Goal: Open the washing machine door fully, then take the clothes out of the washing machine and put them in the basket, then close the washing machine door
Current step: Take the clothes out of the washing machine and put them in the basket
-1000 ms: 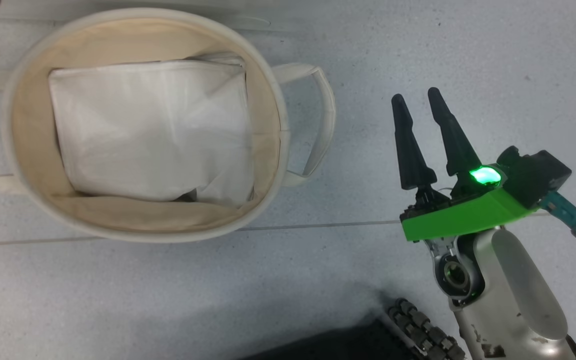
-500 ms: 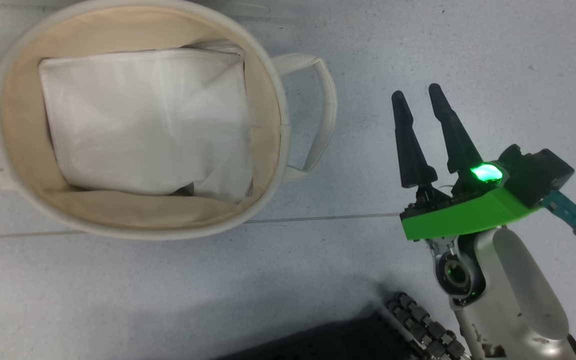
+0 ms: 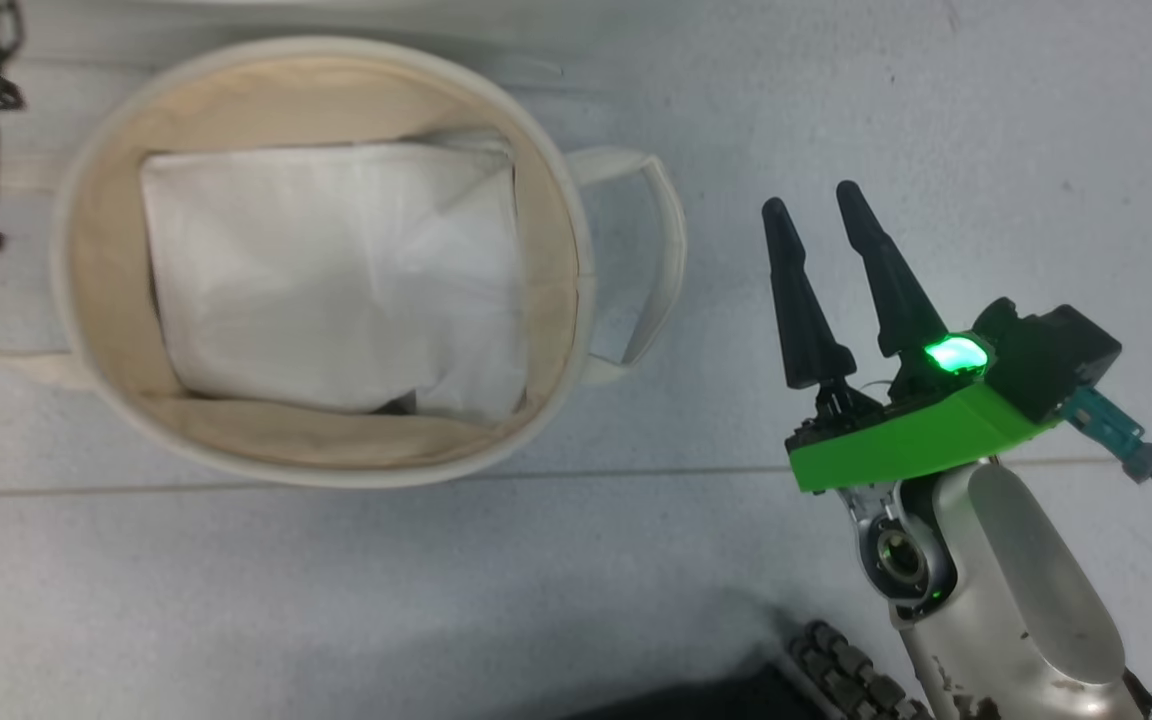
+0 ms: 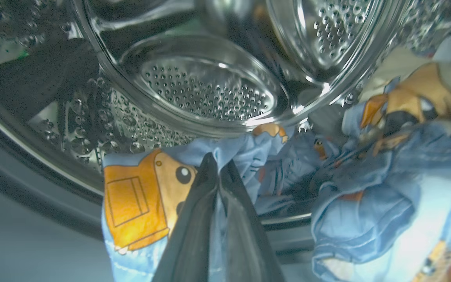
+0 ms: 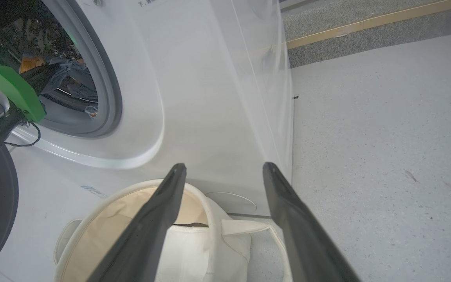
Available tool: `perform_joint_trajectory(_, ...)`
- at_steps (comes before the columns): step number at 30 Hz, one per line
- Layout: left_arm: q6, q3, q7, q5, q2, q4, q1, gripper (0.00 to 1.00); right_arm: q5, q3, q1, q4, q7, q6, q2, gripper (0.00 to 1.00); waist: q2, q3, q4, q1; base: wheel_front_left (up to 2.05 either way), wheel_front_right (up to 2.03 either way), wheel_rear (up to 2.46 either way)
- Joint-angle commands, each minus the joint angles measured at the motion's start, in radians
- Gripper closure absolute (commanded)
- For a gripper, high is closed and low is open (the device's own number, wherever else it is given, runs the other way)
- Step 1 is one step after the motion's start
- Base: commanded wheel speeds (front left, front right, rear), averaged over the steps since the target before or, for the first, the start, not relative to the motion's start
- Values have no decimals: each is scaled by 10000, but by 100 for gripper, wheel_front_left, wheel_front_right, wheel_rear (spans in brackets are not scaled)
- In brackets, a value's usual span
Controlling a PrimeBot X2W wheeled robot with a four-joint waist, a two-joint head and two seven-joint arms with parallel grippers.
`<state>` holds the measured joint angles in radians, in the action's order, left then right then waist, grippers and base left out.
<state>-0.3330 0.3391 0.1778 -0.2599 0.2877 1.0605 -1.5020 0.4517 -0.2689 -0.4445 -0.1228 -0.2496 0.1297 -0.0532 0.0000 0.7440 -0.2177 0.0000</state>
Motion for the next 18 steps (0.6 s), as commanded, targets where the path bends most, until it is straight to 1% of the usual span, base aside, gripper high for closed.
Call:
perform_joint_trajectory(1, -142, -184, 338, 200, 236, -481, 75, 100, -98, -182, 395, 200, -122, 10, 30, 0, 0, -428, 114, 0, 0, 0, 0)
perform_joint_trajectory(5, -205, -338, 762, 727, 16, -1208, 782, 100, -185, -158, 564, 52, -122, 10, 30, 0, 0, -1097, 229, 0, 0, 0, 0)
perform_joint_trajectory(8, -199, -297, 827, 1019, -63, -2128, 1534, 100, -246, -164, 723, -78, -122, 10, 30, 0, 0, -1626, 325, 0, 0, 0, 0)
perform_joint_trajectory(12, -248, -181, 835, 1386, 46, -4114, 2725, 100, -319, -210, 889, -226, -122, 10, 30, 0, 0, -2243, 408, 0, 0, 0, 0)
perform_joint_trajectory(18, -523, -71, 837, 1876, 392, -7238, 4589, 100, -358, -250, 1082, -345, -122, 10, 30, 0, 0, -3006, 502, 0, 0, 0, 0)
